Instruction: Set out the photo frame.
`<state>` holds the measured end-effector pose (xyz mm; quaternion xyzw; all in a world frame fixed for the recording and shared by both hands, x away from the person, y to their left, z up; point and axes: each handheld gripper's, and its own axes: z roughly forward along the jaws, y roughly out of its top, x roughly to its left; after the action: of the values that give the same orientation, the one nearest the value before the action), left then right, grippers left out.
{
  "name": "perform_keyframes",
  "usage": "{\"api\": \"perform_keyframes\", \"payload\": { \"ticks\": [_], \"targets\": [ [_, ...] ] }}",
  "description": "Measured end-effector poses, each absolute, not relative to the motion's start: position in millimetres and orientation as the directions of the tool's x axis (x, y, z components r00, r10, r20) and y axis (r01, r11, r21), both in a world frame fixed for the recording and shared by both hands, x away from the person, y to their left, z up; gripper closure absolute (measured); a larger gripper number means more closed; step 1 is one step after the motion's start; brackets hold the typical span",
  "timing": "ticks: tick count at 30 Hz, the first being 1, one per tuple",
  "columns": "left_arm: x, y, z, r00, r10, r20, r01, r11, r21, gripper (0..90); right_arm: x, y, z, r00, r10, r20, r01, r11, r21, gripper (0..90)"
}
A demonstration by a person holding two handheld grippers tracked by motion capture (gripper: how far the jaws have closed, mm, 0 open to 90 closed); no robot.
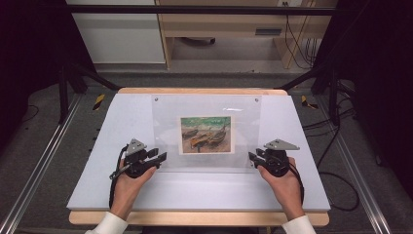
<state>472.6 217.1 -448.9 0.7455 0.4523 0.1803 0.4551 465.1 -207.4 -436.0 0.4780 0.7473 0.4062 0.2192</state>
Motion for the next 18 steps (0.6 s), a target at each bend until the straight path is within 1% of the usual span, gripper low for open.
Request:
{"api": "perform_keyframes", "payload": {
  "ticks": [18],
  "targets": [
    [464.8, 215.7, -450.0, 0.522, 0.843, -0.133, 0.518, -0.188, 0.835, 57.3, 457.0, -205.8, -437.6, -0.446, 0.894, 0.04, 0.538, 0.233, 0.81, 64.8]
  ]
}}
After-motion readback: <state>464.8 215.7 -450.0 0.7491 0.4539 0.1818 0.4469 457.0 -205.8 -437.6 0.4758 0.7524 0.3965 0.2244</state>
